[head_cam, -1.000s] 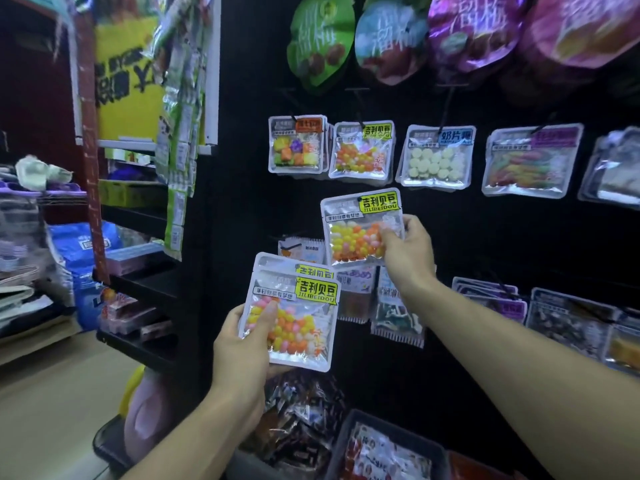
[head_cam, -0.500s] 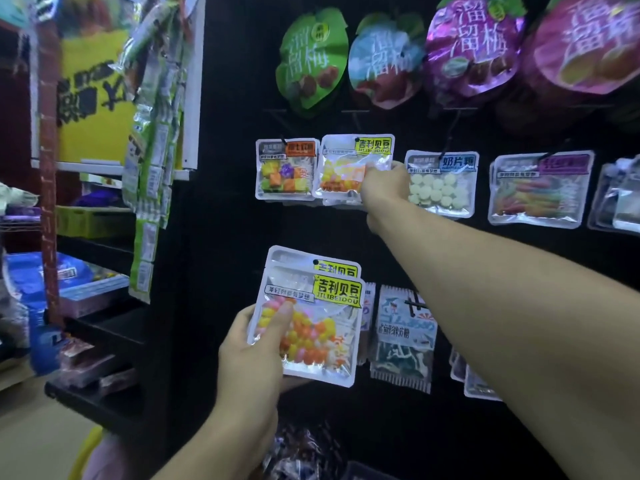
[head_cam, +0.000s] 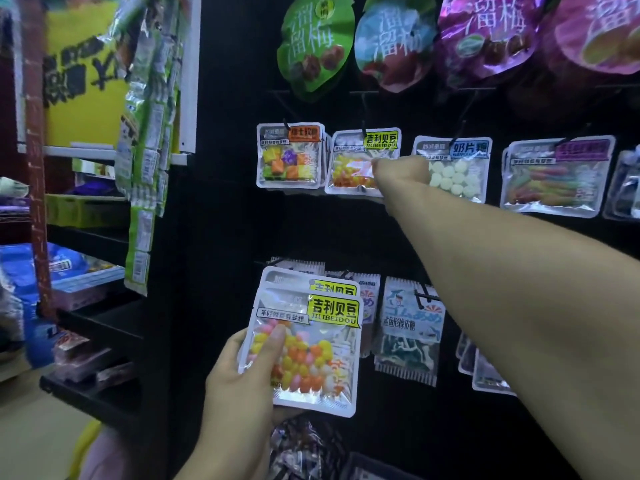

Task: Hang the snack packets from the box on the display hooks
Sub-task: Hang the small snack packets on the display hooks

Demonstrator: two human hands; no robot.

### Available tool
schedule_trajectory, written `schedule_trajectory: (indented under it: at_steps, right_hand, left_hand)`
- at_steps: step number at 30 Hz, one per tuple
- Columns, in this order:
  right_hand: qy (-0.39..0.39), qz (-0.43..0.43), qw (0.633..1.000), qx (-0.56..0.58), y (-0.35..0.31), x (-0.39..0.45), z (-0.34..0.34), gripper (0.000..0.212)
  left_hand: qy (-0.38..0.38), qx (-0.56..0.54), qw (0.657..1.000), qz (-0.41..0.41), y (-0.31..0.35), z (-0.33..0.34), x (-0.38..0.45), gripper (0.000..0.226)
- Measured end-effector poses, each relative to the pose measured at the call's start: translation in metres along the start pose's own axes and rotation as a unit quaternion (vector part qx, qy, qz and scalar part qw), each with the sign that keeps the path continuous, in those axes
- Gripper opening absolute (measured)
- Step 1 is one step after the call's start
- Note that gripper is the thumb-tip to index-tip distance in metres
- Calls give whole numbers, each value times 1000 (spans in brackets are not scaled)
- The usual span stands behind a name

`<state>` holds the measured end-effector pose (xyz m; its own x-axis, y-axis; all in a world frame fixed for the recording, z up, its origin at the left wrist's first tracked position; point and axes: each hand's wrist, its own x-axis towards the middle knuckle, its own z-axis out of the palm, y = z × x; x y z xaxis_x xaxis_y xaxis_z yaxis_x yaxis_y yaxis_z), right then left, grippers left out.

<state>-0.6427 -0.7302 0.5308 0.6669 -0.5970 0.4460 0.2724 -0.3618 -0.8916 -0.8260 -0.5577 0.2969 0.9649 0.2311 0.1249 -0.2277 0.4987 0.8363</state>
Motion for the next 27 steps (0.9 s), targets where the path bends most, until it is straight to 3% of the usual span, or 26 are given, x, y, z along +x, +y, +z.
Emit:
schedule_trajectory:
  at_steps: [4, 8, 12, 16, 18, 23, 27]
  right_hand:
    - [4, -20, 998, -59, 5, 7, -8, 43]
    - [8, -57, 992, -114, 11, 5, -19, 33]
    - [-19, -100, 991, -83, 23, -21, -46, 30]
    - [-172, -39, 983, 57, 47, -102, -78, 27]
    - [-222, -22, 972, 68, 68, -151, -101, 32]
    - [-293, 54, 949, 101, 110, -251, -152, 51]
    - [-320, 98, 937, 102, 129, -275, -168, 42]
  left_hand:
    - [-6, 12, 1000, 6, 1, -6, -3, 15]
    - [-14, 16, 1000, 17, 8, -5, -10, 16]
    - [-9, 0, 1000, 18, 11, -2, -23, 18]
    - [40, -27, 999, 15, 4, 2, -43, 17]
    - [47, -36, 998, 8, -1, 5, -54, 18]
    - [50, -44, 998, 13, -10, 12, -74, 20]
    - [31, -30, 999, 25, -12, 17, -88, 22]
